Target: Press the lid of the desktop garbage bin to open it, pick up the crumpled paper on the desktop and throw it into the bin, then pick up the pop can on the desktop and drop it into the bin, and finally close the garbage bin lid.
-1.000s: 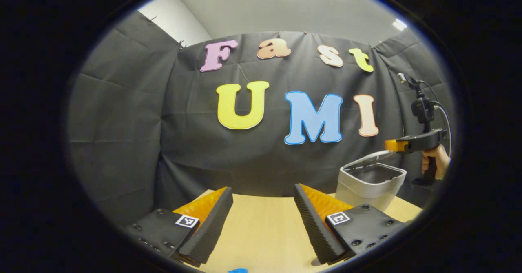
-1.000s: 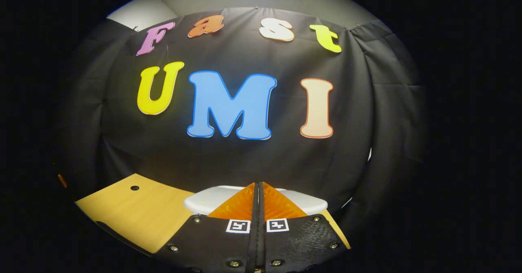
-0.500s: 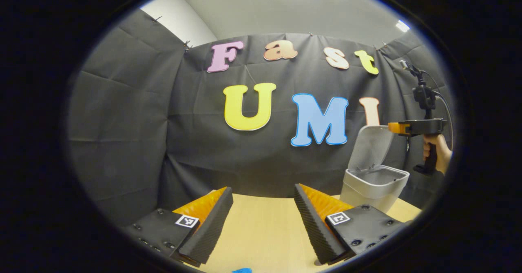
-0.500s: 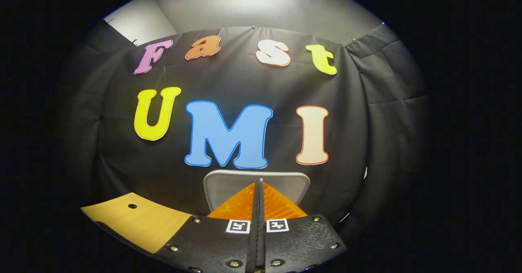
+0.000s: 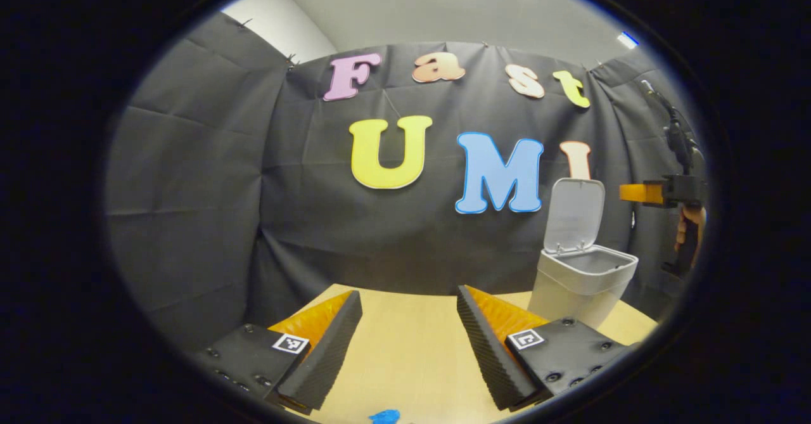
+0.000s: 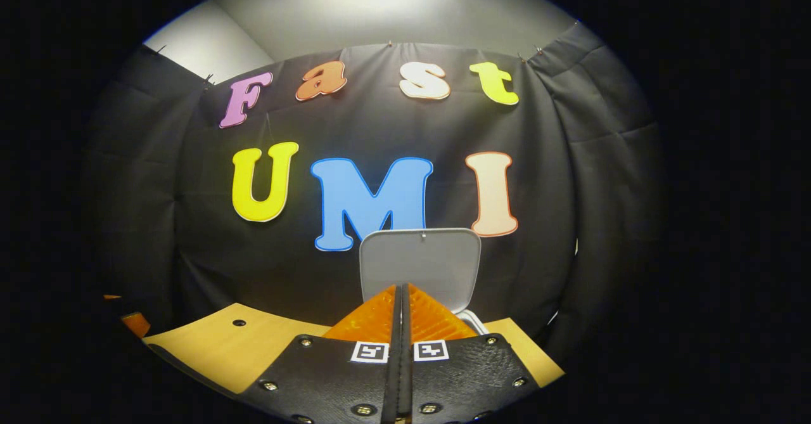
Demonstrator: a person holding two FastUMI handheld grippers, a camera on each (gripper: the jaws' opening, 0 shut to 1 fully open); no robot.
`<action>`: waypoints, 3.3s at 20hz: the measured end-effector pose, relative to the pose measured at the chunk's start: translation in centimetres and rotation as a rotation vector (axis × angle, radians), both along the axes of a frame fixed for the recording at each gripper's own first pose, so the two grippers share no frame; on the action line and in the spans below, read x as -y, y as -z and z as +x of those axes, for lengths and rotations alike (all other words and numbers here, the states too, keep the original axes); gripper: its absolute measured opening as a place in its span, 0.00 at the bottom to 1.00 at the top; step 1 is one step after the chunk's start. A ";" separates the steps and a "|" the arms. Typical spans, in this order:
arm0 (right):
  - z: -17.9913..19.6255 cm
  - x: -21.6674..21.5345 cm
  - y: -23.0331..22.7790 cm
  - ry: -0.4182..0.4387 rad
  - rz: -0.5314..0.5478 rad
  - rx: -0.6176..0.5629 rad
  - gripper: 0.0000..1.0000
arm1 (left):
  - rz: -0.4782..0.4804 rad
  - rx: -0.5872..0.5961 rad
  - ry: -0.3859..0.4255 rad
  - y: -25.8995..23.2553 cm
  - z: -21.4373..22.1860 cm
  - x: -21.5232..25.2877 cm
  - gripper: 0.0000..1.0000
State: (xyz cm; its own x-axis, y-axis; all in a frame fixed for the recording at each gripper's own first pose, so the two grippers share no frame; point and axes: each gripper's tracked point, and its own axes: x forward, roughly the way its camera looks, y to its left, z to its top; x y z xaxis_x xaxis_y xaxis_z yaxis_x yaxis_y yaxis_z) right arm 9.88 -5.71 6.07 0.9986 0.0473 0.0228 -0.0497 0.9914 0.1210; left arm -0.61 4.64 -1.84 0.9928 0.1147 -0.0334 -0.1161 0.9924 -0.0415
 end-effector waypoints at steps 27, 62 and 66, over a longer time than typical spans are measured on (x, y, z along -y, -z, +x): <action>-10.4 -5.3 4.4 0.036 -0.174 -0.009 0.95 | -0.042 -0.519 0.130 22.4 -1.1 -3.7 0.95; -10.2 -3.7 8.4 0.025 -0.124 -0.130 0.95 | 0.000 -0.887 0.121 29.9 0.5 -3.9 0.29; -10.2 -3.0 8.1 0.030 -0.126 -0.120 0.95 | 0.023 -0.852 0.103 24.2 3.1 -4.8 0.29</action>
State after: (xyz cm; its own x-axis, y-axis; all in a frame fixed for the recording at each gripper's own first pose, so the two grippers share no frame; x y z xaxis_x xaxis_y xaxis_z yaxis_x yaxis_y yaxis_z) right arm -0.28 -2.70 -2.04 0.9948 0.0123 -0.1013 -0.0125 0.9999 -0.0015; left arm 2.50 9.48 -26.01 0.6358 0.0351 -0.7710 -0.0080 0.9992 0.0390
